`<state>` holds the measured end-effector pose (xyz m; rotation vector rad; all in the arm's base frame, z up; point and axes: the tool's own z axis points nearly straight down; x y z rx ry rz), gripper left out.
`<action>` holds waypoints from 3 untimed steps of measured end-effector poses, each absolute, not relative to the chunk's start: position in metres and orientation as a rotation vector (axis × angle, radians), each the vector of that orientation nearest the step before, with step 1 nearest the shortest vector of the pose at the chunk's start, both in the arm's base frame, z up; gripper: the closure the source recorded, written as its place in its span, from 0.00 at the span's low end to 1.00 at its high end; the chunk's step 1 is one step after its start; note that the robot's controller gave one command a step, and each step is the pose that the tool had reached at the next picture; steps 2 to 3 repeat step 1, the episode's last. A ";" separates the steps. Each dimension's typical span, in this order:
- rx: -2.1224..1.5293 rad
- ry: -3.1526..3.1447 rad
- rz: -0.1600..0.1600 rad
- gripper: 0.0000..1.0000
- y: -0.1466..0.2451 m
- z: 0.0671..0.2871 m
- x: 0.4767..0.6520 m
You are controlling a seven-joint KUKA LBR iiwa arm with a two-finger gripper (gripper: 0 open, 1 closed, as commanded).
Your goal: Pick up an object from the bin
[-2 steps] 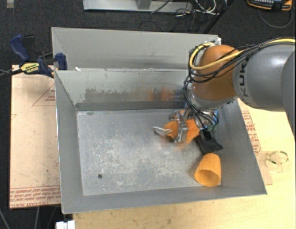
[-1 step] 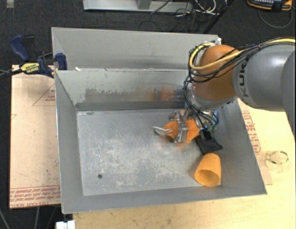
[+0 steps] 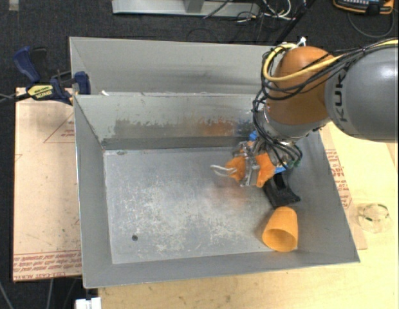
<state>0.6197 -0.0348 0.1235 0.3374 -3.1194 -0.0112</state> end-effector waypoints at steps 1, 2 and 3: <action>0.368 -3.134 -0.006 1.00 -0.055 0.303 0.620; 0.368 -3.134 -0.006 1.00 -0.055 0.303 0.620; 0.368 -3.134 -0.006 1.00 -0.055 0.303 0.620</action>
Offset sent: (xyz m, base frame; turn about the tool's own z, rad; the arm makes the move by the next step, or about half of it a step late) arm 0.0000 0.0000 0.0000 0.0000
